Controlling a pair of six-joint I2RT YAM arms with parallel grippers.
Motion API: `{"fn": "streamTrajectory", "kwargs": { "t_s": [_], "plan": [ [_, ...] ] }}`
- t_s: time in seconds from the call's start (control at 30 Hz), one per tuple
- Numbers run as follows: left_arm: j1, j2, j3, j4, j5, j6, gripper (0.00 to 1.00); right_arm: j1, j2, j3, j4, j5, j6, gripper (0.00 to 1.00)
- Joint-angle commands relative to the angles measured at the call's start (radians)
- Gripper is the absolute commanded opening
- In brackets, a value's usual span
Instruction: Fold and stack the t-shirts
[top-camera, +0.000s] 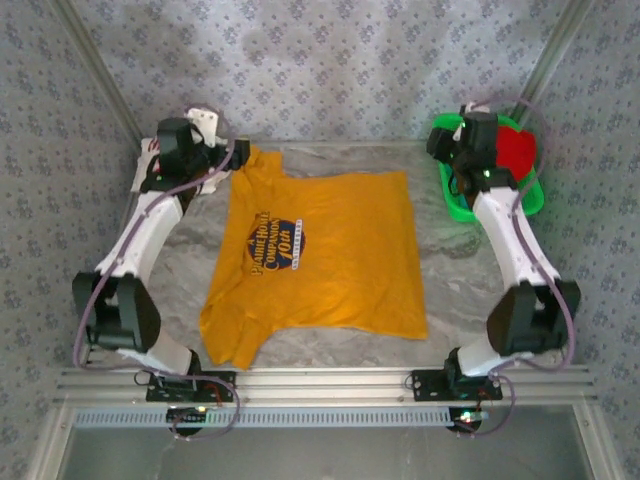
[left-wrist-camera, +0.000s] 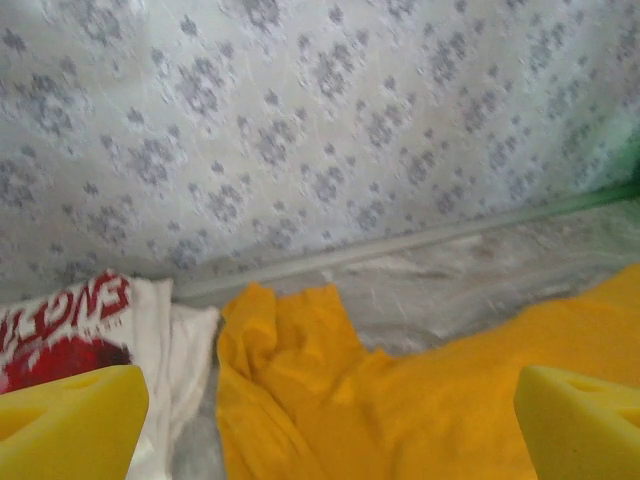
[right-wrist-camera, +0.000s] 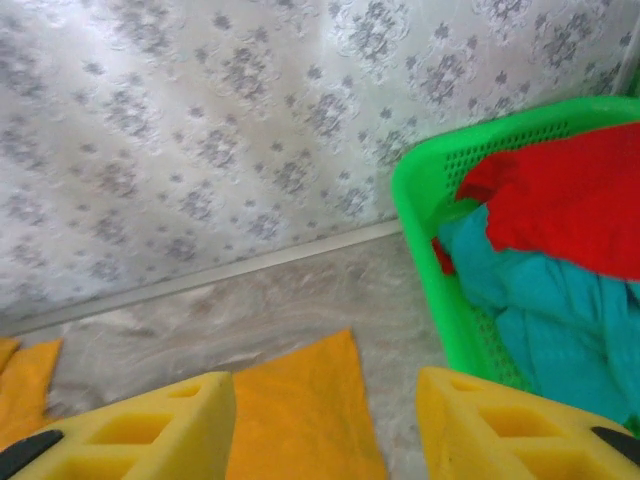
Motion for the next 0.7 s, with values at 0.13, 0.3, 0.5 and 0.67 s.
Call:
{"fn": "streamTrajectory", "kwargs": {
  "t_s": [0.13, 0.3, 0.5, 0.67],
  "plan": [
    [-0.084, 0.148, -0.117, -0.205, -0.150, -0.043, 0.93, 0.125, 0.121, -0.236, 0.036, -0.106, 0.080, 0.22],
    [-0.087, 0.382, 0.057, -0.238, -0.221, -0.071, 0.90, 0.107, 0.288, -0.194, 0.094, -0.166, 0.162, 0.14],
    [-0.113, 0.595, 0.278, -0.398, -0.349, -0.085, 0.79, 0.070, 0.330, -0.228, 0.135, -0.154, 0.234, 0.13],
    [-0.116, 0.633, 0.352, -0.481, -0.333, -0.097, 0.57, 0.022, 0.347, -0.288, 0.148, -0.180, 0.301, 0.12]
  ]
}}
